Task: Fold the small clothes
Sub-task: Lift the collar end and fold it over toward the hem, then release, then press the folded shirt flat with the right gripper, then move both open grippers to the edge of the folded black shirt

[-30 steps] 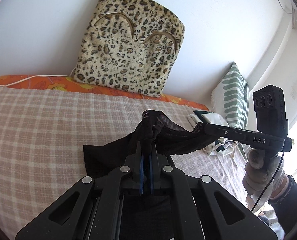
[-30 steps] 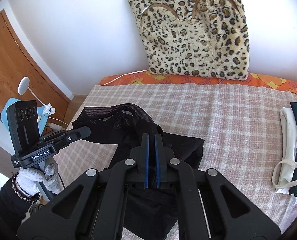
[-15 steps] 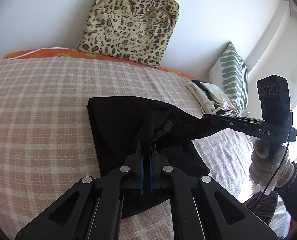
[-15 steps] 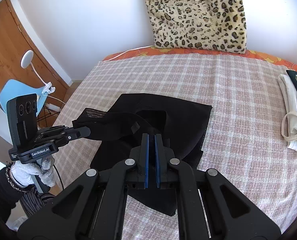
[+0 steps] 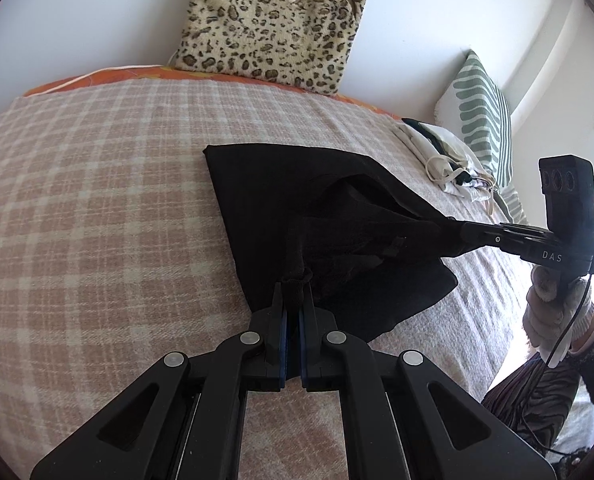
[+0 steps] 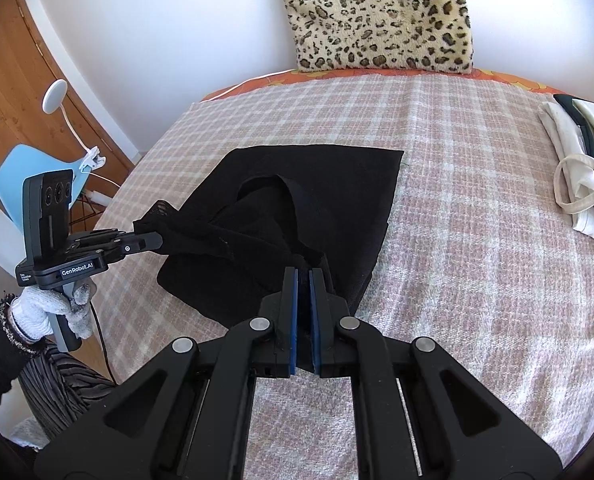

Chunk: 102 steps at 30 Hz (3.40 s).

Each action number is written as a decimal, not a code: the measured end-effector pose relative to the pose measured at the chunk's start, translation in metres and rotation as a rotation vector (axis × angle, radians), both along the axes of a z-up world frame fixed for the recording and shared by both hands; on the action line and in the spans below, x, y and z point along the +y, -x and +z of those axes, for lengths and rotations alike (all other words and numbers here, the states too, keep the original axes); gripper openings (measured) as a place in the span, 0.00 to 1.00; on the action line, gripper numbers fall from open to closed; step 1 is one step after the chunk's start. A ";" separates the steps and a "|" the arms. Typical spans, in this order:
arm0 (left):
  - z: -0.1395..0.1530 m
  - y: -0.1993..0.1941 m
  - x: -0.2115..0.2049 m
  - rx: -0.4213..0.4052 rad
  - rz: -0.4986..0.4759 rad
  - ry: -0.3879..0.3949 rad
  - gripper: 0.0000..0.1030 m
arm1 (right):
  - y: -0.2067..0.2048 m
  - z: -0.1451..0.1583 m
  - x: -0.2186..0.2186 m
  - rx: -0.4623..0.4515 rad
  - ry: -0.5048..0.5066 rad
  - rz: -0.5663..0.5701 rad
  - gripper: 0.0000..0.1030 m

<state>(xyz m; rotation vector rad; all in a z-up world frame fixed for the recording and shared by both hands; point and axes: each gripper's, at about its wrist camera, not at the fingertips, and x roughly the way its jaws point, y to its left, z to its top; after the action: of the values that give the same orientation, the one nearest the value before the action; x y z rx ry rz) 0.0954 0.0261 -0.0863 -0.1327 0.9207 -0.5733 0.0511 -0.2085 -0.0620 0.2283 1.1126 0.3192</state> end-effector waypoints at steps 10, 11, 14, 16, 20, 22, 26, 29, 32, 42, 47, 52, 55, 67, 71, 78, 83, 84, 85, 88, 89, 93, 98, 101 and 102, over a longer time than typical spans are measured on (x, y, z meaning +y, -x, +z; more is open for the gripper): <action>0.005 0.033 0.005 -0.040 -0.099 -0.174 0.12 | 0.036 0.001 0.008 -0.025 0.085 0.109 0.18; 0.007 0.037 0.007 -0.047 -0.106 -0.178 0.12 | 0.040 0.002 0.007 -0.032 0.087 0.108 0.21; 0.019 0.044 0.017 -0.064 -0.099 -0.136 0.12 | 0.046 0.011 0.001 -0.063 0.069 0.084 0.22; 0.026 0.044 0.021 -0.068 -0.080 -0.099 0.12 | 0.047 0.016 0.002 -0.083 0.057 0.092 0.28; 0.033 0.032 0.017 -0.082 -0.037 -0.068 0.13 | 0.044 0.013 0.001 -0.087 0.052 0.066 0.37; 0.029 0.025 0.010 -0.065 -0.032 -0.023 0.14 | 0.045 0.007 0.003 -0.069 0.061 0.074 0.38; 0.016 0.023 -0.019 -0.065 -0.071 -0.007 0.14 | 0.052 -0.006 -0.003 -0.030 0.049 0.049 0.44; 0.002 0.024 -0.042 -0.043 -0.135 -0.040 0.14 | 0.055 -0.016 -0.033 0.032 -0.133 -0.064 0.44; -0.009 0.030 -0.060 -0.027 -0.214 -0.092 0.14 | 0.059 -0.026 -0.066 0.073 -0.339 -0.186 0.44; 0.013 0.035 -0.085 -0.070 -0.228 -0.017 0.14 | 0.024 -0.053 -0.076 0.134 -0.346 -0.258 0.44; 0.021 0.019 -0.111 -0.070 -0.218 0.061 0.14 | 0.001 -0.073 -0.073 0.150 -0.369 -0.297 0.44; 0.008 0.010 -0.137 -0.028 -0.283 0.049 0.14 | -0.012 -0.077 -0.067 0.133 -0.367 -0.306 0.36; 0.000 0.014 -0.146 -0.003 -0.331 0.033 0.14 | -0.017 -0.074 -0.060 0.116 -0.333 -0.279 0.17; -0.017 0.044 -0.155 0.062 -0.426 0.001 0.14 | -0.020 -0.065 -0.051 0.103 -0.132 -0.257 0.04; 0.012 0.051 -0.128 -0.001 -0.373 0.023 0.15 | -0.011 -0.061 -0.059 0.111 -0.133 -0.280 0.04; 0.050 0.028 -0.034 -0.110 -0.100 0.050 0.36 | 0.008 -0.024 -0.057 -0.025 -0.193 -0.223 0.04; 0.037 -0.001 0.018 -0.065 0.091 0.046 0.36 | 0.005 -0.025 -0.018 -0.033 -0.131 -0.102 0.04; 0.031 -0.006 0.023 -0.041 0.104 0.058 0.36 | 0.005 -0.027 -0.010 -0.028 -0.118 -0.077 0.04; 0.024 -0.011 0.026 -0.016 0.114 0.070 0.36 | 0.004 -0.029 -0.002 -0.020 -0.100 -0.053 0.05; 0.009 -0.017 0.027 0.022 0.142 0.048 0.36 | 0.005 -0.036 0.015 -0.003 -0.056 0.008 0.08; 0.007 -0.017 0.026 0.021 0.139 0.034 0.36 | 0.006 -0.038 0.020 0.009 -0.053 0.028 0.08; 0.005 -0.020 0.025 0.019 0.146 0.014 0.36 | 0.008 -0.042 0.025 0.064 -0.035 0.060 0.29; 0.008 -0.029 0.024 -0.007 0.182 -0.029 0.36 | 0.018 -0.049 0.018 0.126 -0.033 0.078 0.44; 0.014 -0.032 0.022 -0.042 0.197 -0.061 0.39 | 0.025 -0.045 0.013 0.122 -0.042 0.086 0.44; 0.015 -0.033 0.022 -0.048 0.200 -0.064 0.44 | 0.028 -0.041 0.010 0.115 -0.061 0.081 0.44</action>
<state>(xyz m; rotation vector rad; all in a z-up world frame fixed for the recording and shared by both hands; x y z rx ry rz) 0.1287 0.0476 -0.0709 -0.1507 0.8662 -0.3601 0.0230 -0.1989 -0.1033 0.2587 1.2288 0.4163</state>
